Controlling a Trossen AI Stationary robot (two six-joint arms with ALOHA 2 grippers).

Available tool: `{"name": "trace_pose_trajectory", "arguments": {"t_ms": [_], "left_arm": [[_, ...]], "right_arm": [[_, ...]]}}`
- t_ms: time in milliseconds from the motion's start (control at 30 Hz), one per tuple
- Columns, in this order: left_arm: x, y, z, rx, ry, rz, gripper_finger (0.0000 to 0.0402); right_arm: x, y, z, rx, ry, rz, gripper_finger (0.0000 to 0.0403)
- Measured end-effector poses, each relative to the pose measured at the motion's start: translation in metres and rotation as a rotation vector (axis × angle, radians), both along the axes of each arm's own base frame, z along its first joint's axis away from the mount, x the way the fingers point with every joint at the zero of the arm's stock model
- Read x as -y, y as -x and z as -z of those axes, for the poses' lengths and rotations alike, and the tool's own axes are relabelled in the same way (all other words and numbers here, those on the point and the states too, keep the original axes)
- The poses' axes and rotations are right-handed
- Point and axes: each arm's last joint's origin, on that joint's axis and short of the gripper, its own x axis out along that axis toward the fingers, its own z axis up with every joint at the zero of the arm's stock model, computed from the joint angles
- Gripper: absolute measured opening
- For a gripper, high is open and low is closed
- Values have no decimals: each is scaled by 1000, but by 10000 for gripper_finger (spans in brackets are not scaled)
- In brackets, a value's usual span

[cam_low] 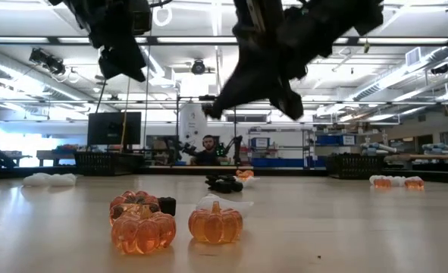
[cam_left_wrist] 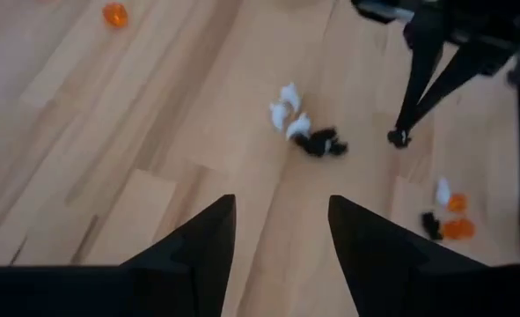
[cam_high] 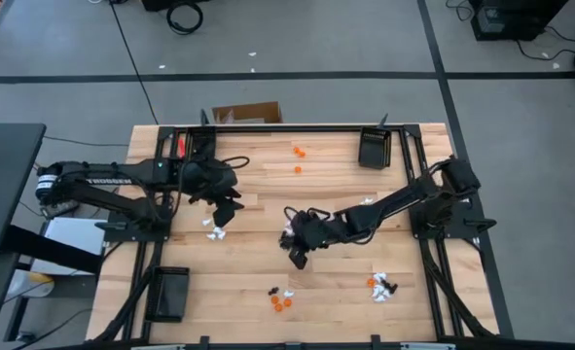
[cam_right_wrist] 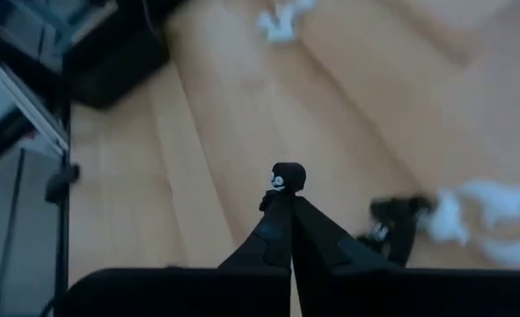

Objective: Sort Halloween decoration
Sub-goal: Put the black skeleton toy into the top left black basket

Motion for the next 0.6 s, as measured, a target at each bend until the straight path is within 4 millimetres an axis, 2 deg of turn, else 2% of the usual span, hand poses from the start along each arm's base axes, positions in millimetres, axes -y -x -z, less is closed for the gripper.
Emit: {"name": "trace_pose_trajectory", "arguments": {"t_ms": [333,600], "left_arm": [[21,-23,-13,239,-8,143,192],[18,-30,-16,301,-12,83,192]], "right_arm": [[25,0,-50,248,46,67,3],[38,3,-66,310,99,125,3]]}}
